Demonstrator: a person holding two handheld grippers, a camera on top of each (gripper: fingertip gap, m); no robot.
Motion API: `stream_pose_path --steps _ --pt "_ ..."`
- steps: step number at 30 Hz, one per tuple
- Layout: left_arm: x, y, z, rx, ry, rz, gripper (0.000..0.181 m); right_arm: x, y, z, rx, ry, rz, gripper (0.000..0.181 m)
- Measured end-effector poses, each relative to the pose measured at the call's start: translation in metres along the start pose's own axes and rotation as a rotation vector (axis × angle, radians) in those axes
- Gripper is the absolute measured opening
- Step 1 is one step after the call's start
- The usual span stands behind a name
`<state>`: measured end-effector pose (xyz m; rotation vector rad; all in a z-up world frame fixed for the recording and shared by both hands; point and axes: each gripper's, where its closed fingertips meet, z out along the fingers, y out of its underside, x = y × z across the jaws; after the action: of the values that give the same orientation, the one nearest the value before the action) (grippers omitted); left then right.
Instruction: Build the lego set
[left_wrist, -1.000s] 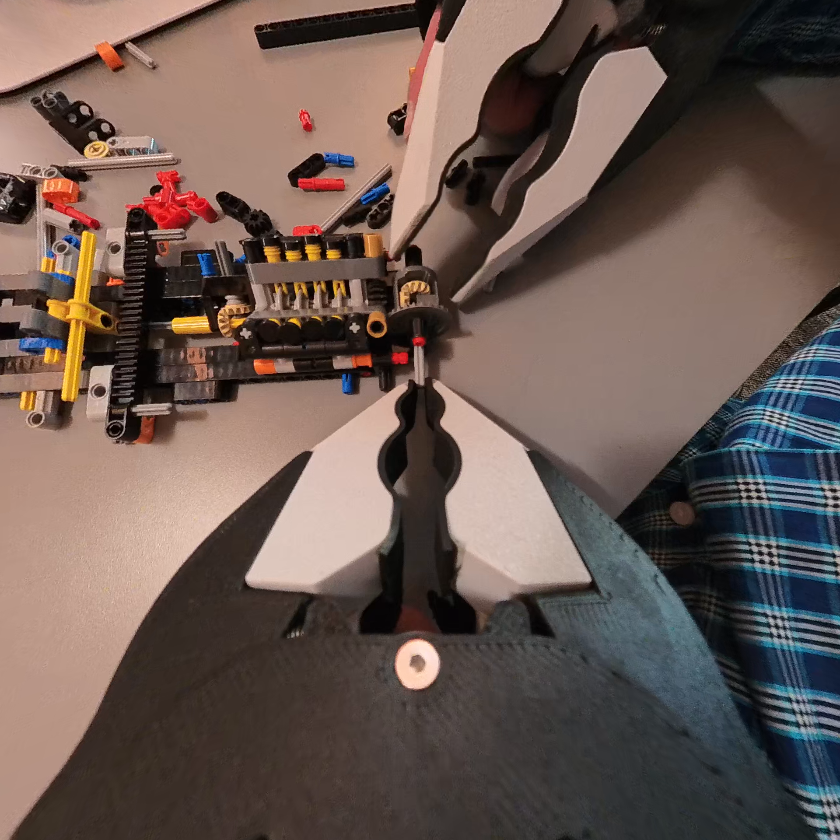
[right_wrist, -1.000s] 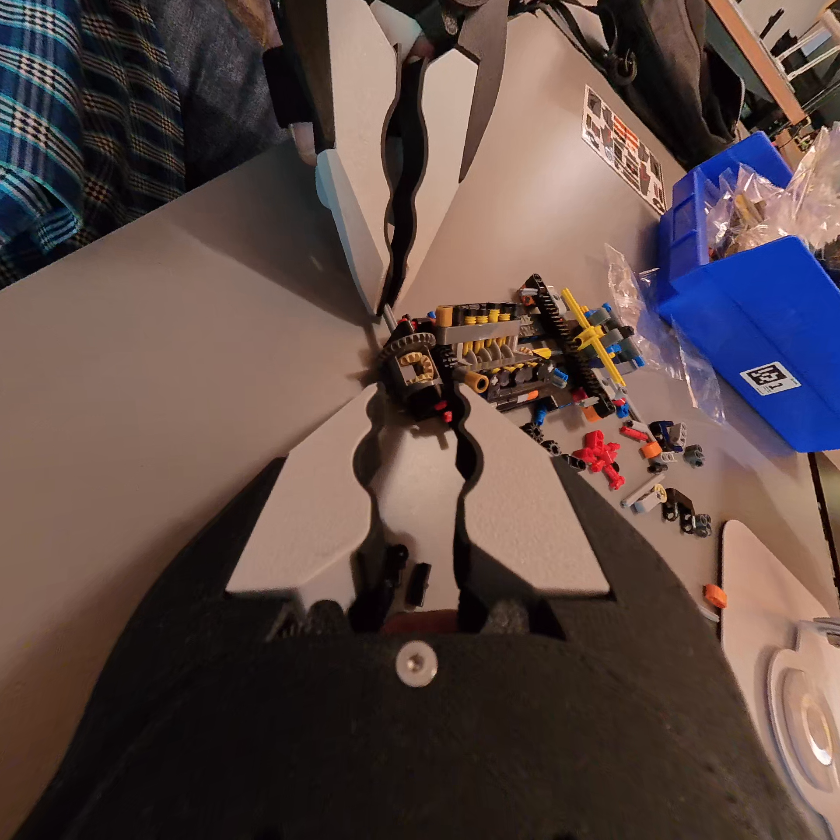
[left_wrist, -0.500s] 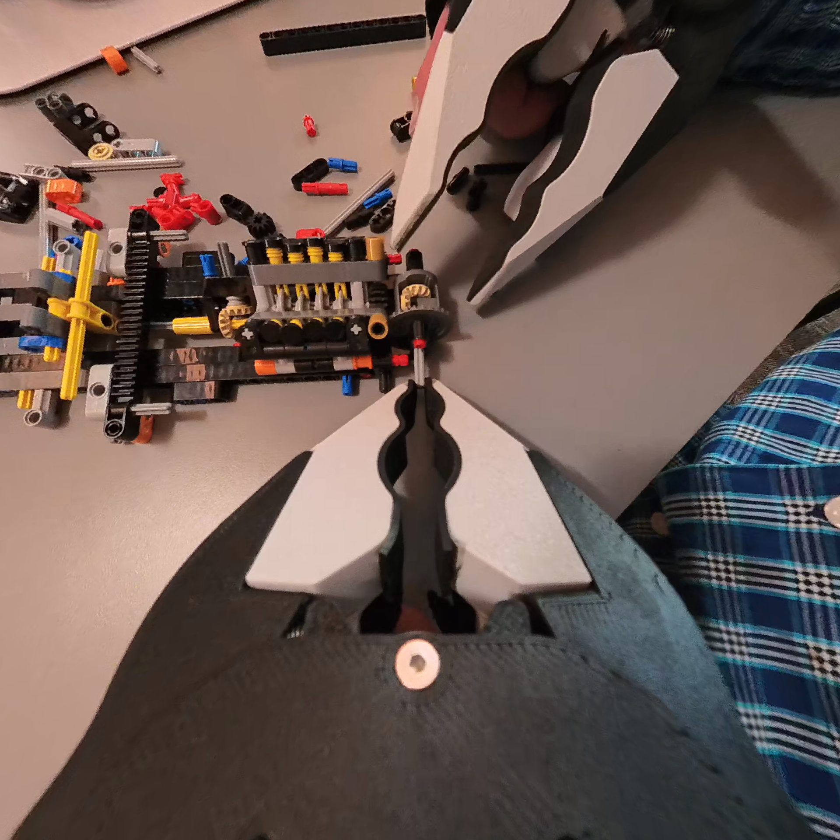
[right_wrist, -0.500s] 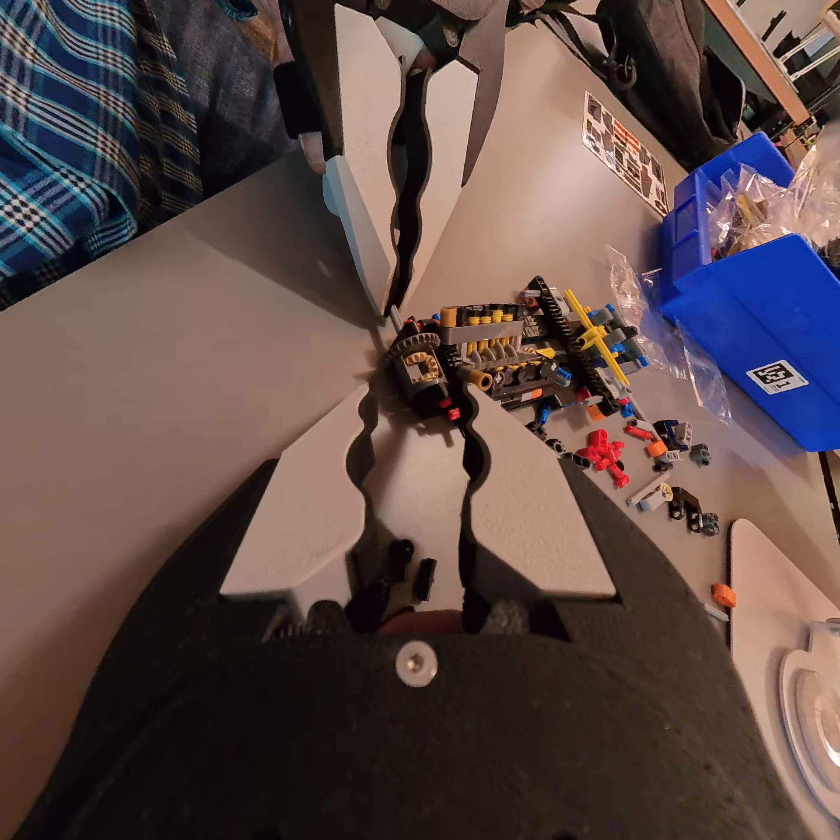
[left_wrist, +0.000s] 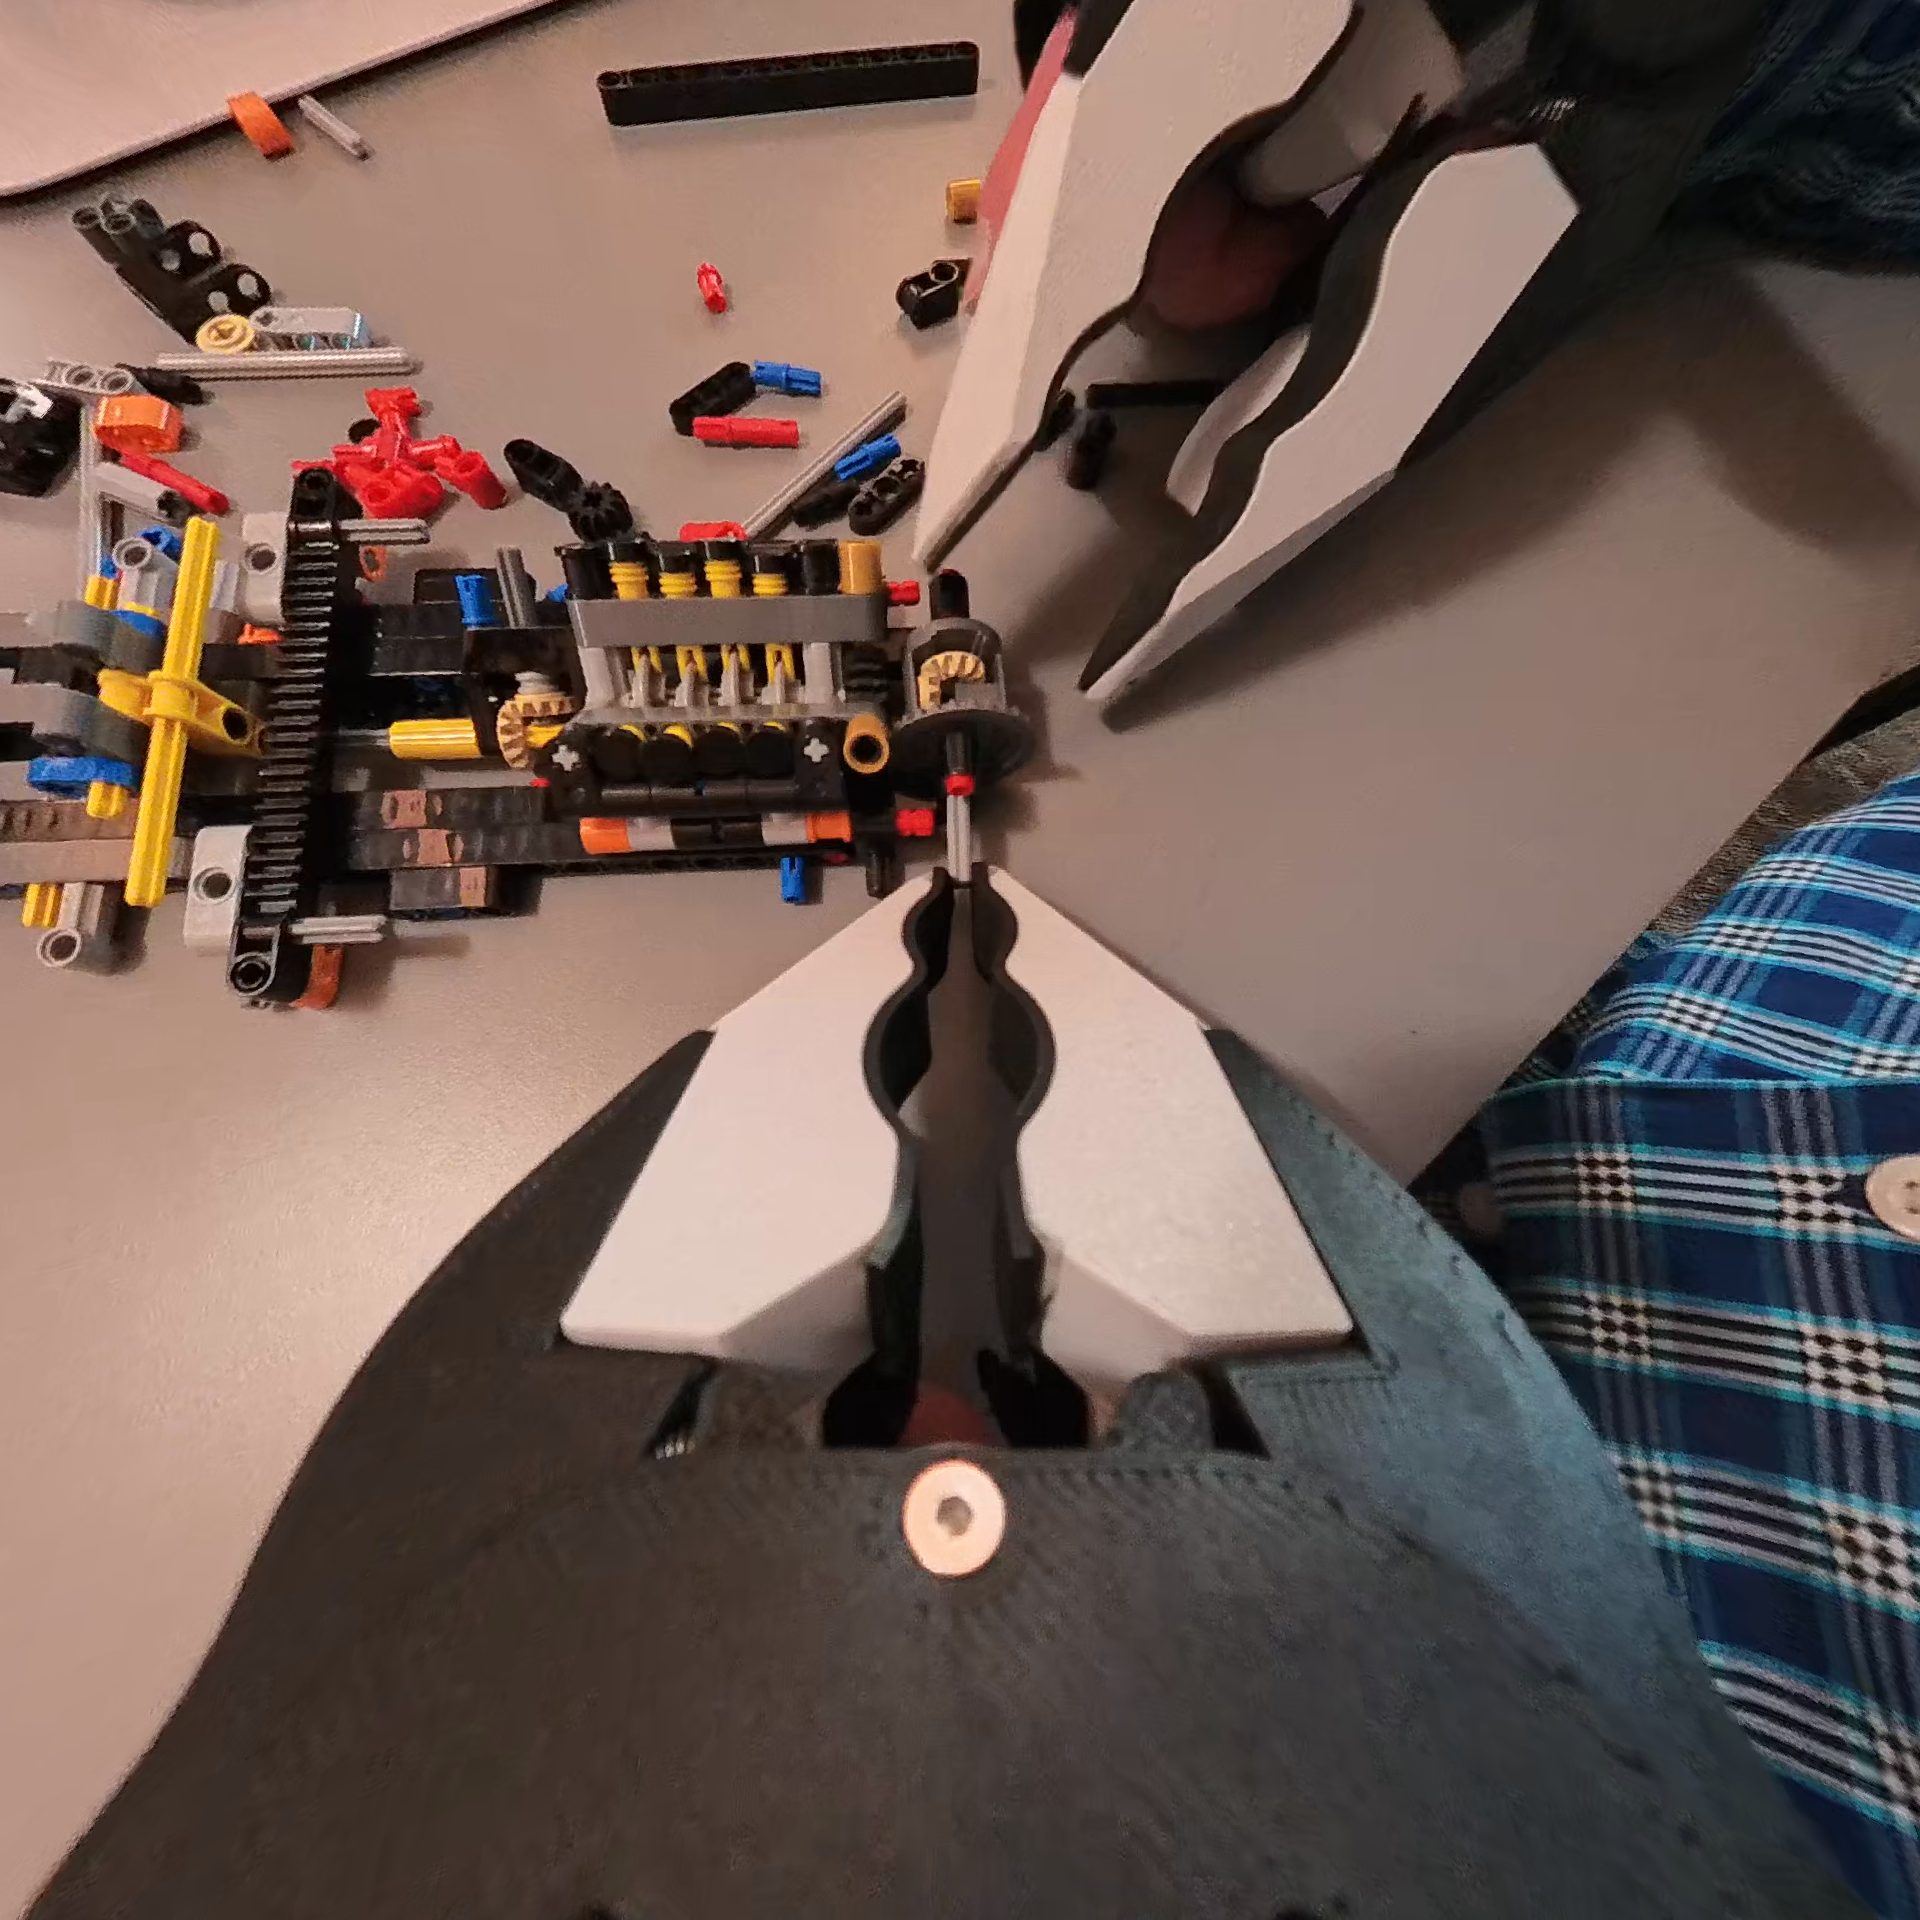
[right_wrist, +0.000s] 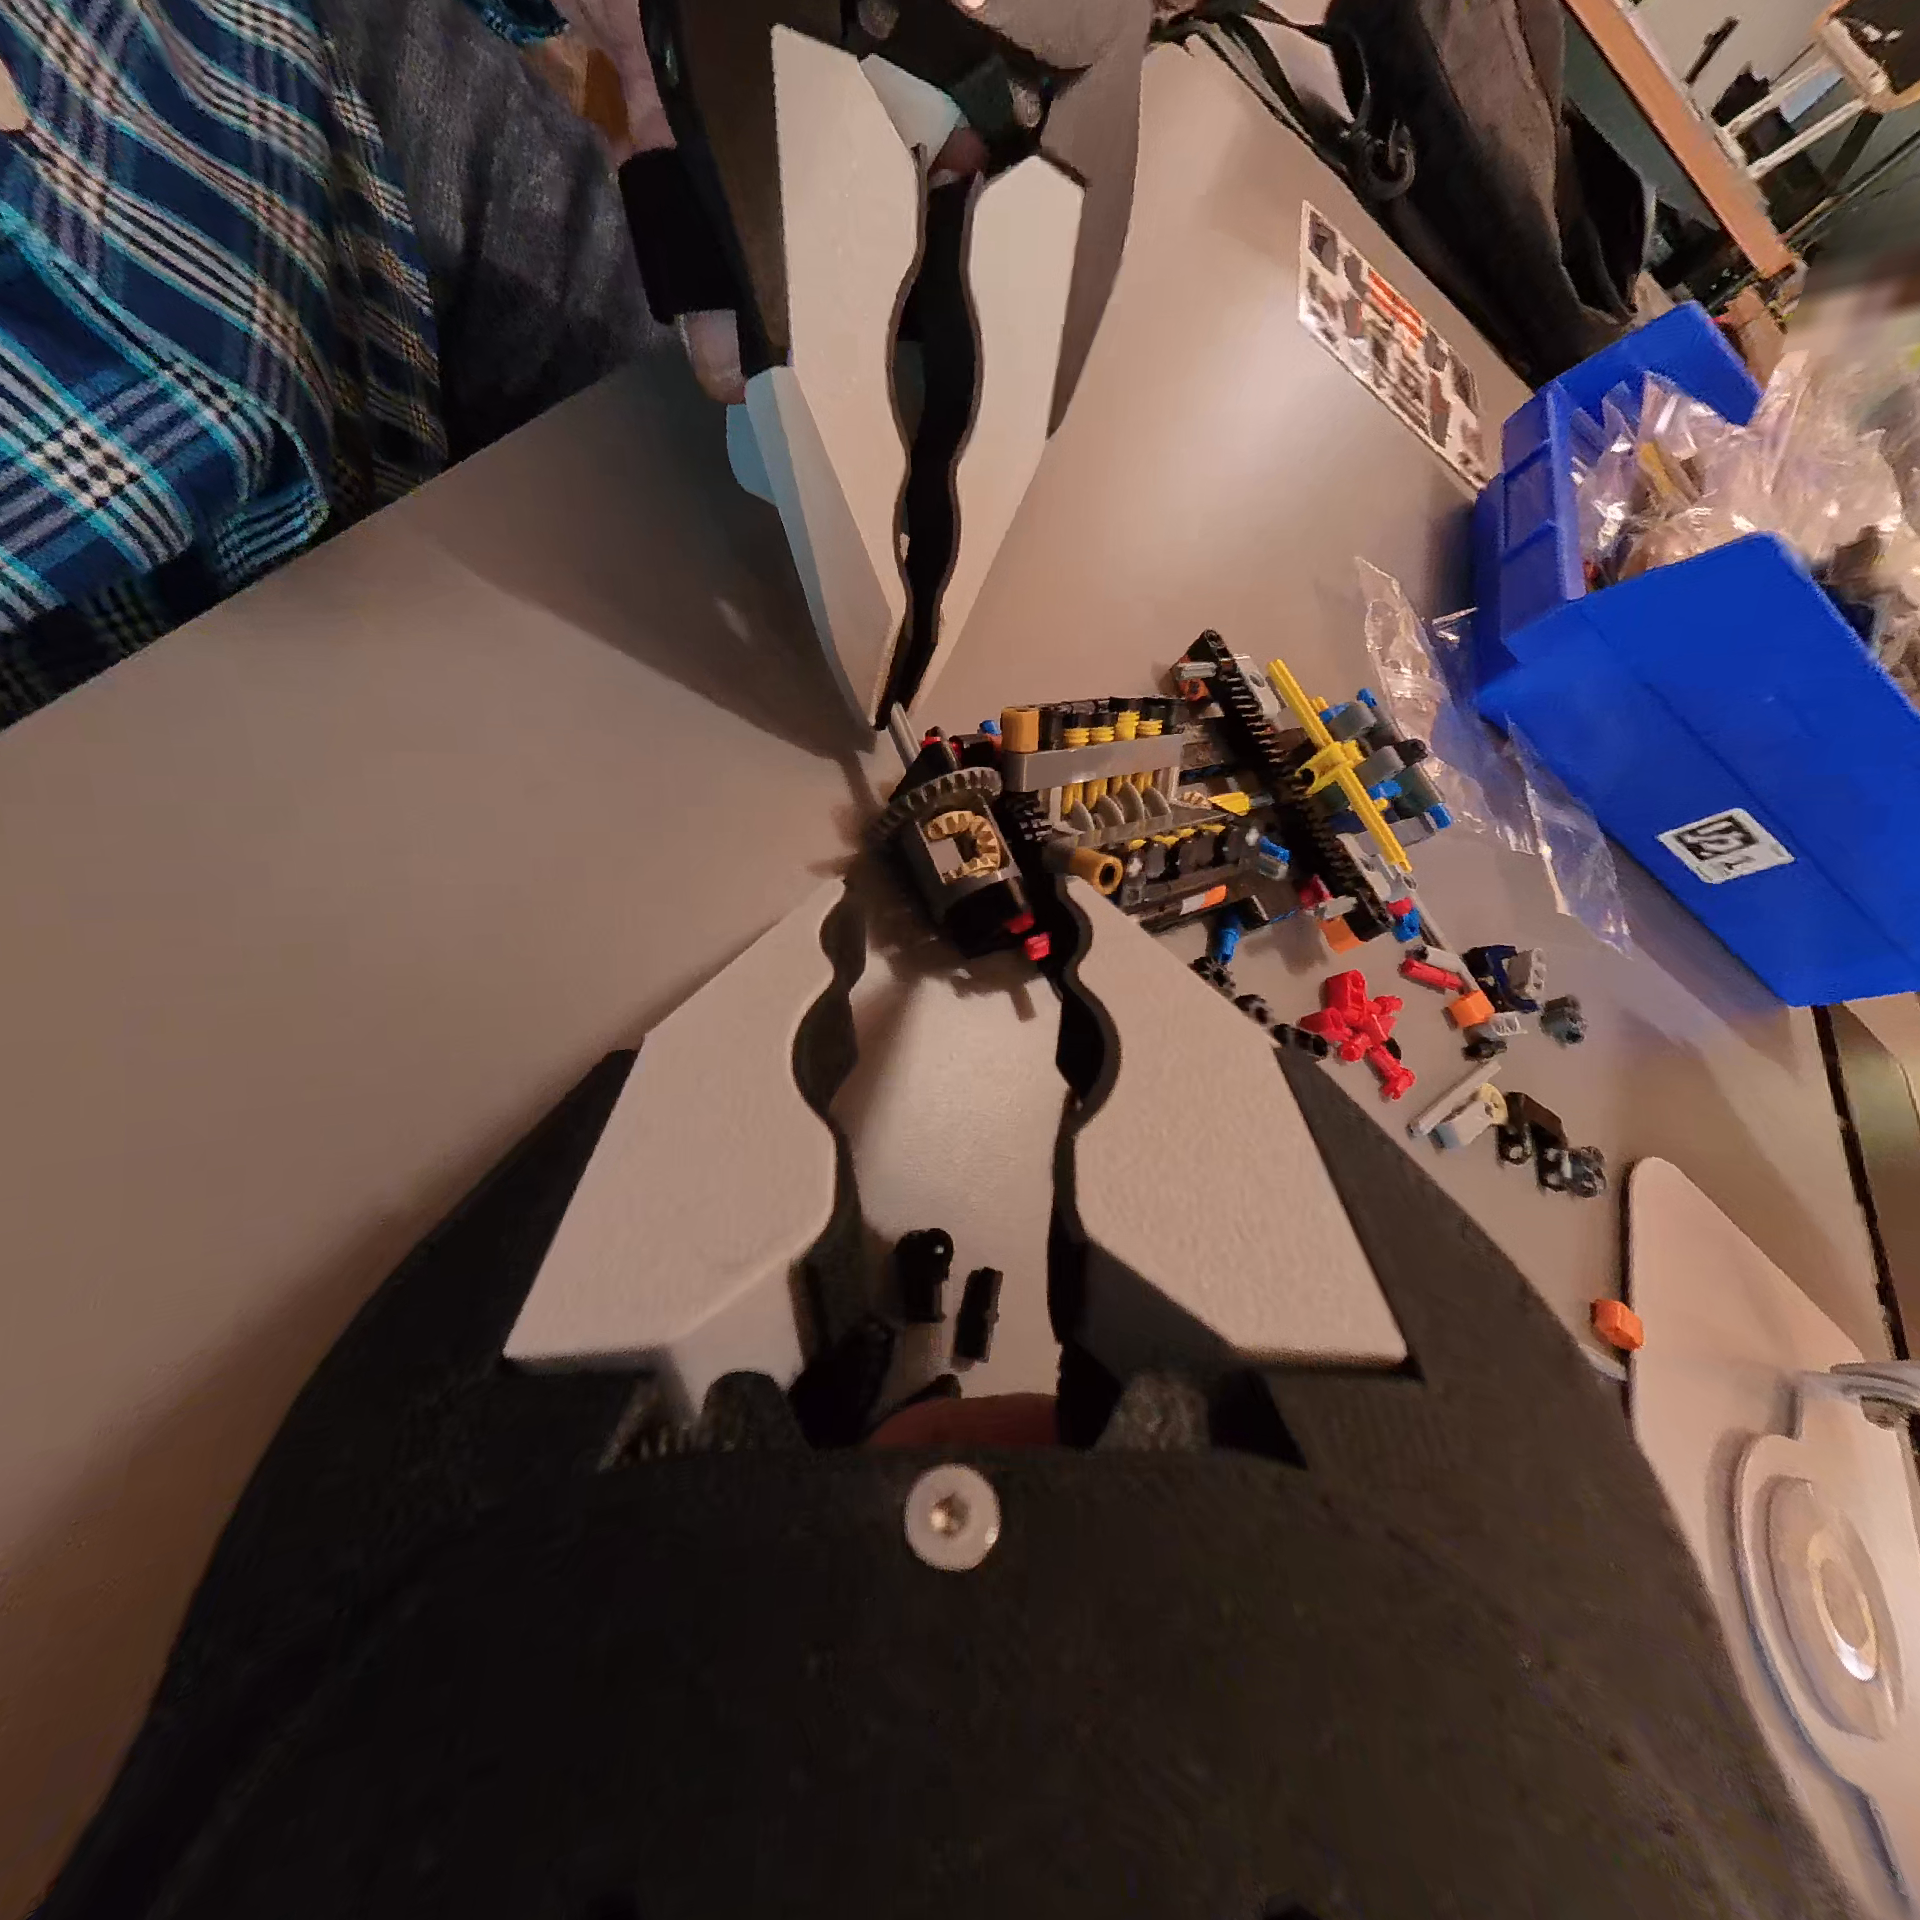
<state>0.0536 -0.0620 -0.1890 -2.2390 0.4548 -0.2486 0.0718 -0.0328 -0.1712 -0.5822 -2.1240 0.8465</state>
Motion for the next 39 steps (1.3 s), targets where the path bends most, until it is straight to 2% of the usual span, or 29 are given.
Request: stream_pose_path --steps 5,10,17,20,29,33,39 --pt "0.000 0.000 0.000 0.001 0.000 -0.002 0.002 -0.003 -0.015 -0.006 -0.005 0.032 -0.001 0.033" --pt "0.000 0.000 0.000 -0.002 -0.001 0.000 0.002 -0.015 -0.018 0.006 -0.079 0.036 -0.105 0.033" --pt "0.000 0.000 0.000 0.001 -0.008 0.003 0.001 -0.006 -0.019 0.017 -0.135 0.109 -0.148 0.027" --pt "0.000 0.000 0.000 0.000 -0.006 -0.003 0.001 0.004 -0.022 0.014 -0.157 0.174 -0.074 0.023" --pt "-0.001 0.000 0.001 -0.006 0.012 -0.026 0.002 -0.003 -0.016 0.007 -0.204 0.290 0.501 0.013" --pt "0.000 0.000 0.001 -0.005 0.020 -0.029 0.001 -0.004 -0.013 0.011 -0.233 0.349 0.604 0.013" --pt "0.000 -0.001 0.001 0.001 0.038 -0.042 0.001 -0.005 -0.009 0.014 -0.261 0.388 0.622 0.007"
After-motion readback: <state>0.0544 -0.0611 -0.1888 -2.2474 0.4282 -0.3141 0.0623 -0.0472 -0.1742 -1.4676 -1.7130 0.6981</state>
